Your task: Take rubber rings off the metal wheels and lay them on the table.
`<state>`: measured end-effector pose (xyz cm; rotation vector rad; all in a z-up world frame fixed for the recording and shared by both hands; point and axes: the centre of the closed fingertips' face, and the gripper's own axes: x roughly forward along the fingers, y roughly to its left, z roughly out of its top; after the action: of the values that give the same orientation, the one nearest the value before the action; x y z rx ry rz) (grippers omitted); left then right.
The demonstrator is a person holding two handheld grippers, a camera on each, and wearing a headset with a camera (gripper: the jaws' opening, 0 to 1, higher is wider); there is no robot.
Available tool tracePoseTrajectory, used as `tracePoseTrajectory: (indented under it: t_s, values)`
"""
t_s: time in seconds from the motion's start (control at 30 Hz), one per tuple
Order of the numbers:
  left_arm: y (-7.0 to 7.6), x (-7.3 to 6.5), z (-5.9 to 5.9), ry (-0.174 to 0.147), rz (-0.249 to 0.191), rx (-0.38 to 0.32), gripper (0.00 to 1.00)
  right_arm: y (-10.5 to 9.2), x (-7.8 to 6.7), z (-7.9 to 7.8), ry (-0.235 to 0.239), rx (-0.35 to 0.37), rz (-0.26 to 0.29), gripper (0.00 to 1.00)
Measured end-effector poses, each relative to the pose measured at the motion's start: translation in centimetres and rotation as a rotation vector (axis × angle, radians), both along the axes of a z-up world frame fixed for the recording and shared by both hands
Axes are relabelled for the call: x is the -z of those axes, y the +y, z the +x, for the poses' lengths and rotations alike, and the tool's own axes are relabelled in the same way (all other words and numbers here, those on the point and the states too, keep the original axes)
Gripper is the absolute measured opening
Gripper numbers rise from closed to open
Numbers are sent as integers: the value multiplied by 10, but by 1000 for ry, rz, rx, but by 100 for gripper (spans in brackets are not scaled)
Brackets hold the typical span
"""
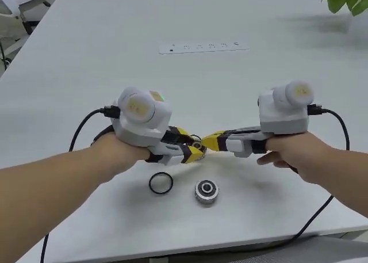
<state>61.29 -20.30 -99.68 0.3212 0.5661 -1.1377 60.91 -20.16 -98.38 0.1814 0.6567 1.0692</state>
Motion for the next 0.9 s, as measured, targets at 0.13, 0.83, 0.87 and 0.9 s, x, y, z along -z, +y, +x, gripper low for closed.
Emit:
tracePoseTrajectory:
  t_s: [0.13,0.83,0.87,0.9]
  values:
    - [3,-6,-3,-4,-11,4,26,2,-2,-1,0,-4,5,0]
    - [33,-55,-15,-58,-107,-39,44,6,-31,-5,-20,1,60,0]
    - [36,-57,-17,-58,-112,-42,45,7,-32,-6,-21,0,62,0]
    - [36,-58,-18,-58,-114,-43,45,8,-34,-7,-23,-3,64,0]
